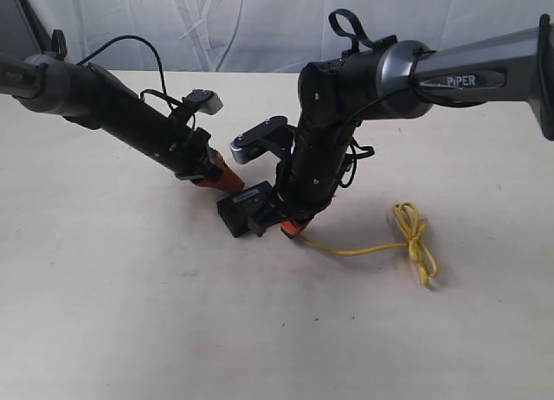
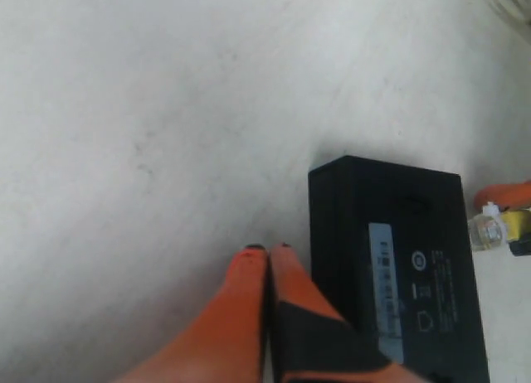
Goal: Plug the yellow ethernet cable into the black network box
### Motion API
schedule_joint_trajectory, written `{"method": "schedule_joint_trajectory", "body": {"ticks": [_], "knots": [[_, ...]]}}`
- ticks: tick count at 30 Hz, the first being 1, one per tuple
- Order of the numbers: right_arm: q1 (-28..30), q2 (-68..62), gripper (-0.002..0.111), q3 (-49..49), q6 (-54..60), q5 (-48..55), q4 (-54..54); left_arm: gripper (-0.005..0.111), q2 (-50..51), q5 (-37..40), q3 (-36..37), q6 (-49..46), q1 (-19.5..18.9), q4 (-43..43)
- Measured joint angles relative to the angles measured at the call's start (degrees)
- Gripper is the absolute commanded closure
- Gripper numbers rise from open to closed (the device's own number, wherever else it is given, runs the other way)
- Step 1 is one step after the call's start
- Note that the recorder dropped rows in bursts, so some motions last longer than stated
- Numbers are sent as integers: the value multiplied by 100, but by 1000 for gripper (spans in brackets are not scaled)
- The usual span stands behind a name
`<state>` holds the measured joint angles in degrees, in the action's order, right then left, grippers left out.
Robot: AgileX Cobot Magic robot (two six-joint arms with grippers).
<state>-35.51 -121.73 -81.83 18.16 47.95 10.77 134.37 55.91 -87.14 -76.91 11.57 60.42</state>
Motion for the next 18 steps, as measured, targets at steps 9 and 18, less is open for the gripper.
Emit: {"method": "schedule_joint_trajectory", "body": {"ticks": [9, 18], "knots": [[0, -91, 109, -5, 51, -58, 28, 107, 50, 65, 0, -103, 0, 68], [0, -207, 109, -14, 96, -115, 43, 107, 98, 190, -20, -129, 0, 199]]}}
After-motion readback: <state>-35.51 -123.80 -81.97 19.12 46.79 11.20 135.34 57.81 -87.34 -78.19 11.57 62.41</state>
